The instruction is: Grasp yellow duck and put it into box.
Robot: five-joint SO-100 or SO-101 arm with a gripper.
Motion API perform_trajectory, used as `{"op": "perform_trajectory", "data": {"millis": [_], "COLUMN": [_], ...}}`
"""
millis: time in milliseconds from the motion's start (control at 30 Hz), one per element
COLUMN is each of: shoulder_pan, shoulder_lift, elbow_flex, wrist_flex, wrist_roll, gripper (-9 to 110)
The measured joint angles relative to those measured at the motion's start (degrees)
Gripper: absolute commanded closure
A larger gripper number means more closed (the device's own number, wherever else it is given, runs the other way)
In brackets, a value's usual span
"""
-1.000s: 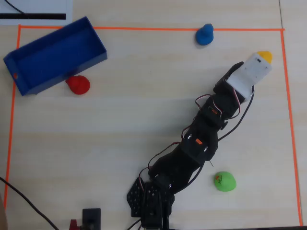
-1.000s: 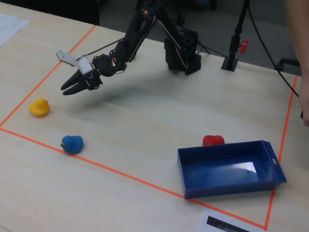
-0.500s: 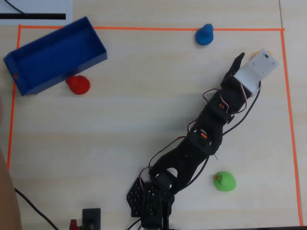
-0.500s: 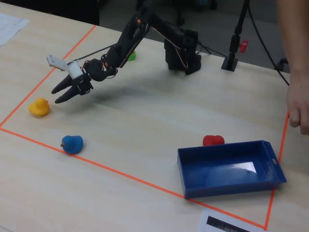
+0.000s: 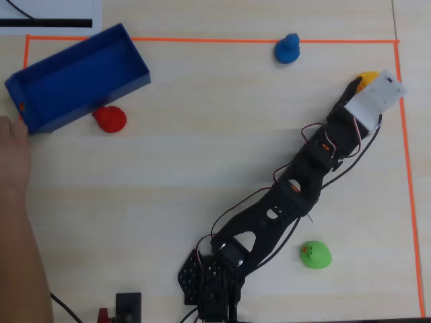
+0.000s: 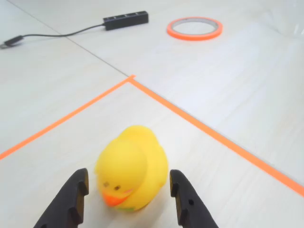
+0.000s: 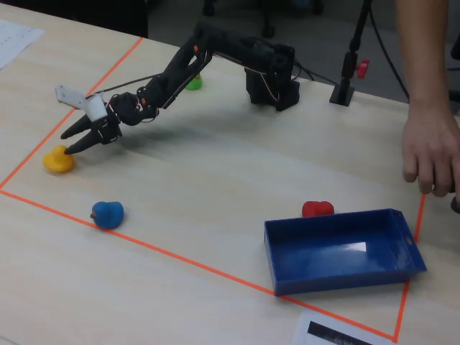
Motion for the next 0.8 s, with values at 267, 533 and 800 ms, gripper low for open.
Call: {"op": "perform_trajectory", "data": {"millis": [267,533,800], "shoulder_pan": [0.4,-1.0,-2.2], "shoulder_lift": [-3.7,-5.3,-7.6], "elbow_flex": [-5.9,-7.6,-10.5], "wrist_flex": [3.0,3.1,4.3], "wrist_roll": [-0.4,-0.4,-4.2], "gripper": [80,81,100]}}
